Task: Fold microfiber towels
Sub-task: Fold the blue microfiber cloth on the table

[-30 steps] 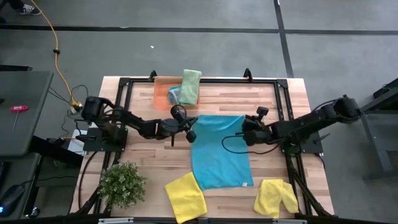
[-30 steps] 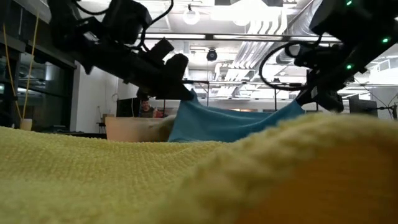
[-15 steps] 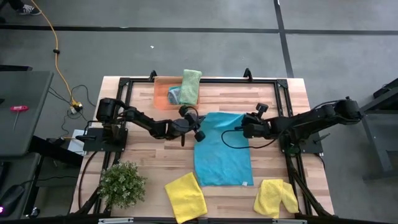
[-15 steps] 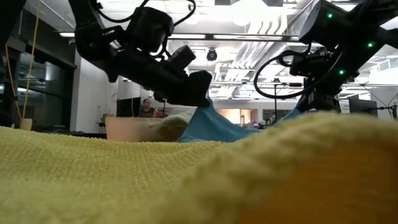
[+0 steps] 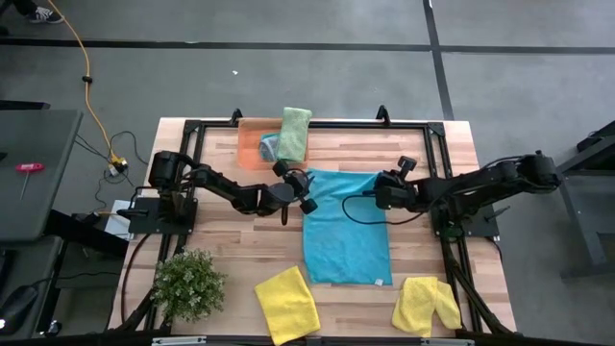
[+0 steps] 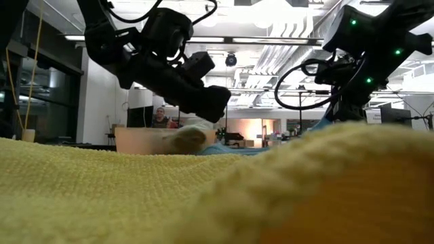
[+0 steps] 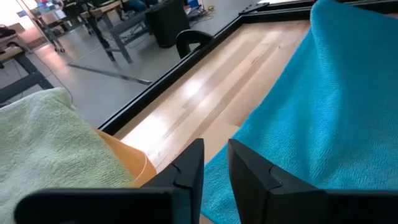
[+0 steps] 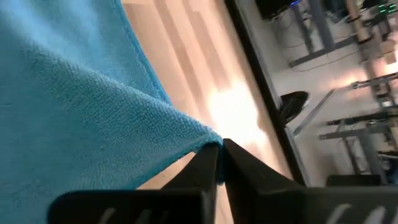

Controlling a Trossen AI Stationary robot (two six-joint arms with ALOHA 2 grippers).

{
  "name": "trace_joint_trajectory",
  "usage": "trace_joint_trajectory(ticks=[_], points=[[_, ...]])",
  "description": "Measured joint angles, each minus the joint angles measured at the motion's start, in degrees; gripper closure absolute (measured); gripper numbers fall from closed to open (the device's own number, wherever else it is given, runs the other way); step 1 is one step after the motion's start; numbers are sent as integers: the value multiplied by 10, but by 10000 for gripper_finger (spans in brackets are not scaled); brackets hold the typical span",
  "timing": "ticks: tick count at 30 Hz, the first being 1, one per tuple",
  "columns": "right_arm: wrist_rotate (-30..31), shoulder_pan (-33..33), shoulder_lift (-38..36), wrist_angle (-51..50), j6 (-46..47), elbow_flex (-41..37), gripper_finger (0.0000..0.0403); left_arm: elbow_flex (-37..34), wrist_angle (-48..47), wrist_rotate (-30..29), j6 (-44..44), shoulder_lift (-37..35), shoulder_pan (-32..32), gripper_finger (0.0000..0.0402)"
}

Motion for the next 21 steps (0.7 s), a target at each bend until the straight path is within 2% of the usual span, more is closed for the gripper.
trace_joint_trajectory(ticks=[3, 8, 11, 14, 17, 21], points=[[-27, -9, 0, -6, 5, 0, 360, 0, -1, -4, 5, 0, 0, 326], [-36, -18, 0, -36, 41, 0, 276, 0, -4, -4, 18, -10, 0, 302], [-27, -19, 0, -76, 47, 4, 233, 7, -44, -4, 43, -30, -2, 290], [-33, -15, -13, -112, 59, 15, 206, 12, -135, 10, 54, -67, -15, 278], [-88, 2, -49, -110, 54, 16, 196, 16, -228, 90, 47, -117, -37, 269], [-185, 38, -110, -87, 64, 15, 194, 16, -319, 286, 9, -177, -71, 263]])
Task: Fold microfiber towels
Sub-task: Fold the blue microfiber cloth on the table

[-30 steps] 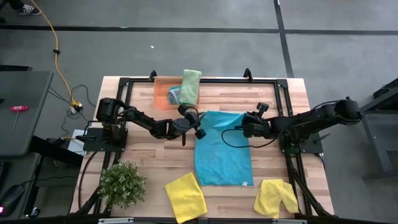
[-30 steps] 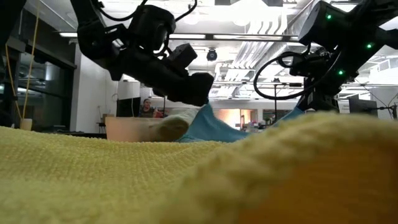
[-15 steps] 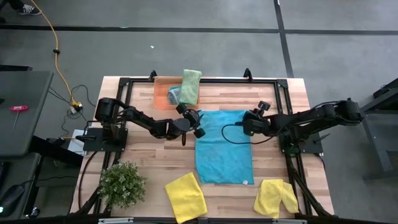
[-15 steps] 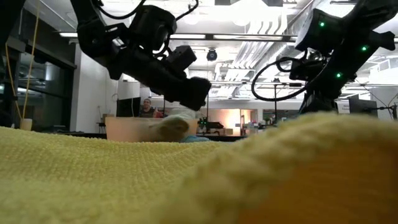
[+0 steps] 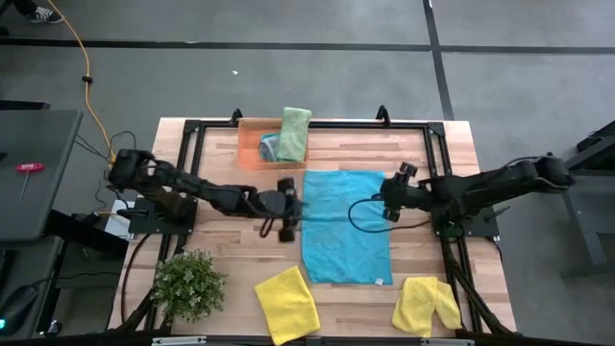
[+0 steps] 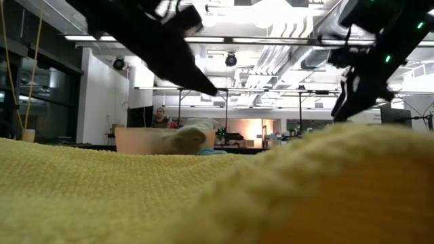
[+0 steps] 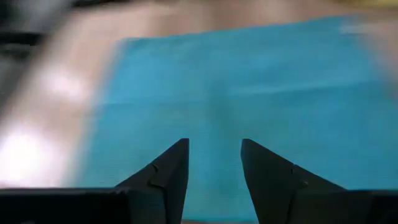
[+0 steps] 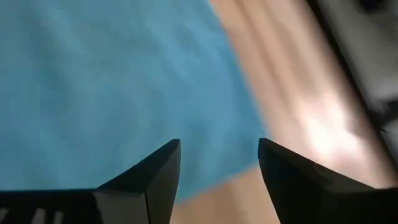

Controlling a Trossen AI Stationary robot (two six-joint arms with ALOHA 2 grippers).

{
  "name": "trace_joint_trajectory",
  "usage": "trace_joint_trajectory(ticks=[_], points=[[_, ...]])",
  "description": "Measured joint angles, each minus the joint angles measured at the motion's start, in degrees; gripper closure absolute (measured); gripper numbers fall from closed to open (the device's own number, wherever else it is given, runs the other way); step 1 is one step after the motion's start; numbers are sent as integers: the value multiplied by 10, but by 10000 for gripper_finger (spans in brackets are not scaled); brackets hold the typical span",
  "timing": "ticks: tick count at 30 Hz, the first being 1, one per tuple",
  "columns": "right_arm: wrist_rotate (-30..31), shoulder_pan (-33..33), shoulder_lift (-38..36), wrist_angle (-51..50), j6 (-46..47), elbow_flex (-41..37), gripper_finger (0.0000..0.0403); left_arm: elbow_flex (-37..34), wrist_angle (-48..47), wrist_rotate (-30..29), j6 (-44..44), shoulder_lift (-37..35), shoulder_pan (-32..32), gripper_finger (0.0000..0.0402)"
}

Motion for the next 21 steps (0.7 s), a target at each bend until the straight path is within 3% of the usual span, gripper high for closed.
trace_joint_trajectory(ticks=[3, 8, 12, 21], points=[[-73, 28, -39, 54, 21, 0, 194, 0, -7, 84, -33, -13, -33, 263], [-152, 64, -66, 156, 36, 0, 194, 0, -4, 89, -31, 20, -101, 265], [-156, 86, -63, 219, 7, 0, 194, 29, -25, 87, -27, 81, -142, 265], [-152, 93, -50, 272, -20, 0, 194, 191, -183, 52, 76, 197, -168, 266]])
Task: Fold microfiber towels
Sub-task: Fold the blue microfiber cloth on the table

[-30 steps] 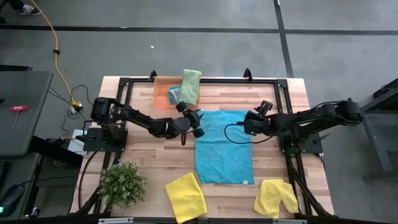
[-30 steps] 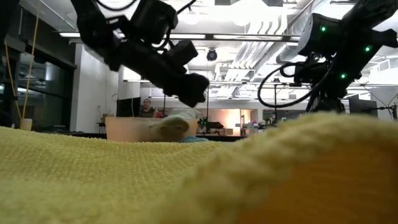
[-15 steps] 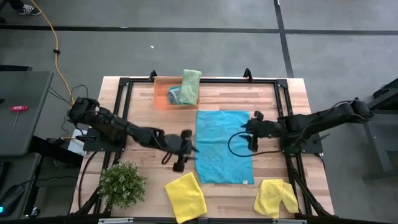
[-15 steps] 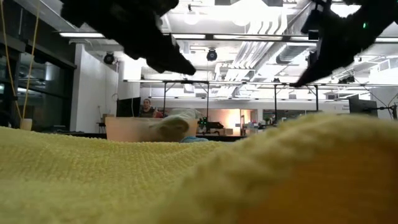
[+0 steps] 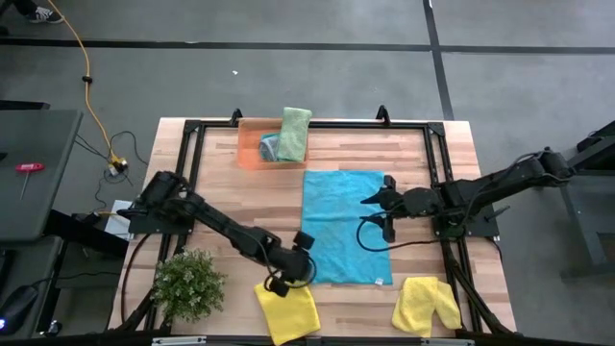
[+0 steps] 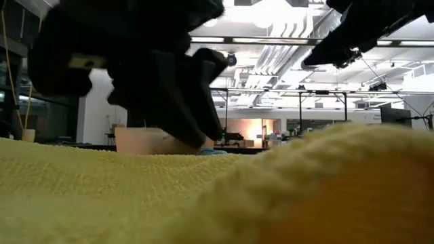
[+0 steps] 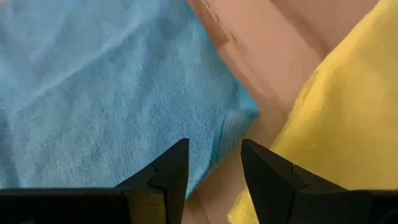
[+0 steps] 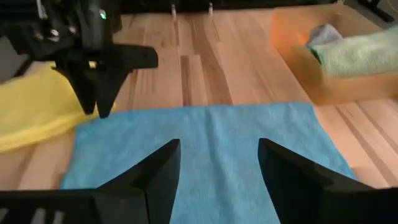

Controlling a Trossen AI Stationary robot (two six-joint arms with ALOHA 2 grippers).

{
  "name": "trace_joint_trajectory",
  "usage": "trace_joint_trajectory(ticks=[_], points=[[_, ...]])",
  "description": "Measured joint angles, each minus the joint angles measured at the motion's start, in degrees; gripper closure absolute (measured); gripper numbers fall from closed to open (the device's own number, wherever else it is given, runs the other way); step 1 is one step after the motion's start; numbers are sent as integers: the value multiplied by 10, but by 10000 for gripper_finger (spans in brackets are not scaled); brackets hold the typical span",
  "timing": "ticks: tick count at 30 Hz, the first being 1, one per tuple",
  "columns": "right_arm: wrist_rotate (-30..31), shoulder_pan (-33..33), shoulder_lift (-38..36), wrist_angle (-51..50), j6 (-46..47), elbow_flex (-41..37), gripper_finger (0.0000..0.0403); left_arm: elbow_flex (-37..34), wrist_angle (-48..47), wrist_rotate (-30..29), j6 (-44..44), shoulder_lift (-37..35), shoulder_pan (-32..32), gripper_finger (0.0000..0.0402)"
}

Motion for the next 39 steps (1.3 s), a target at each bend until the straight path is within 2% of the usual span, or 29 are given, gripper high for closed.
trace_joint_trajectory(ticks=[4, 11, 19, 24, 35, 39], points=[[0, 0, 13, -1, -3, 0, 194, 26, -35, 12, 22, 10, 2, 266], [0, 0, 39, 5, -2, 0, 194, 26, -45, 40, 33, 8, 24, 266], [-2, 0, 46, 8, 0, 0, 194, 26, -57, 132, 11, 11, 56, 266], [-2, 0, 46, 12, 0, 0, 194, 26, -72, 163, -2, 11, 67, 266], [-2, 0, 46, 13, 0, 0, 194, 25, -65, 163, 0, 16, 67, 266], [-2, 0, 46, 18, 0, 0, 194, 26, -63, 142, 3, 16, 67, 266]])
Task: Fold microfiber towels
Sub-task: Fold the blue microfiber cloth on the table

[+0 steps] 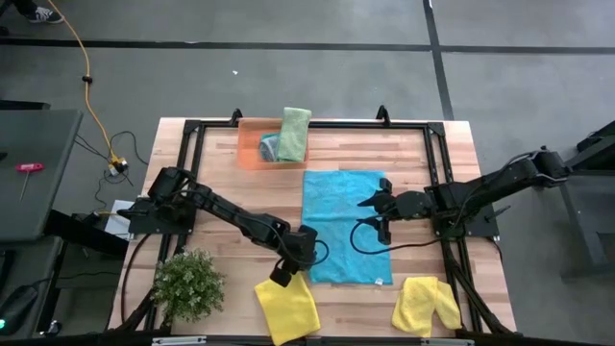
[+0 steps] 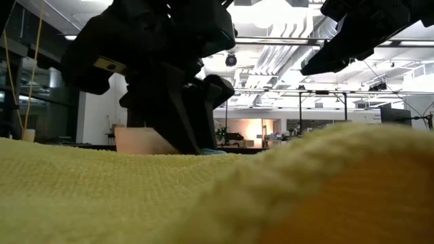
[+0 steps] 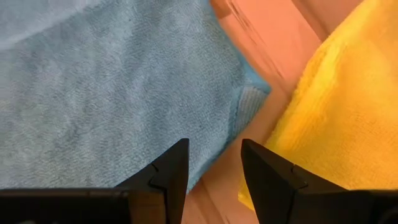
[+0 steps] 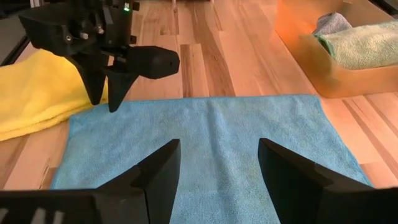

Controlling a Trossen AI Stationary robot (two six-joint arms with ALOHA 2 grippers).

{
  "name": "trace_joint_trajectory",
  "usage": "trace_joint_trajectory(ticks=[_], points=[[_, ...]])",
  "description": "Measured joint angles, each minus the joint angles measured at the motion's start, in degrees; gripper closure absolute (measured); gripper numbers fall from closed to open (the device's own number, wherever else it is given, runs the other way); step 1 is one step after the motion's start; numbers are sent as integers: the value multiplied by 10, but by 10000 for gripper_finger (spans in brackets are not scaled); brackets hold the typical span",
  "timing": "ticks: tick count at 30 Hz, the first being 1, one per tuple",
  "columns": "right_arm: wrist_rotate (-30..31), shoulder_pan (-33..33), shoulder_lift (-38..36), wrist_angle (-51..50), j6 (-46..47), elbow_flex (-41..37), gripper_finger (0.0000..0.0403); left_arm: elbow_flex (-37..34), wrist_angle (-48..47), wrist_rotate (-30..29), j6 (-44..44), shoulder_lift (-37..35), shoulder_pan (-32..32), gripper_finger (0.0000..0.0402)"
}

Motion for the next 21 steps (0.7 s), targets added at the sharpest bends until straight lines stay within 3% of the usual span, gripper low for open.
trace_joint_trajectory(ticks=[13, 21], points=[[0, 0, 0, 8, 0, 0, 194, 0, 1, 27, -7, 0, -13, 266], [0, 0, 0, 12, 0, 0, 194, 0, 53, 26, 8, 16, -33, 266]])
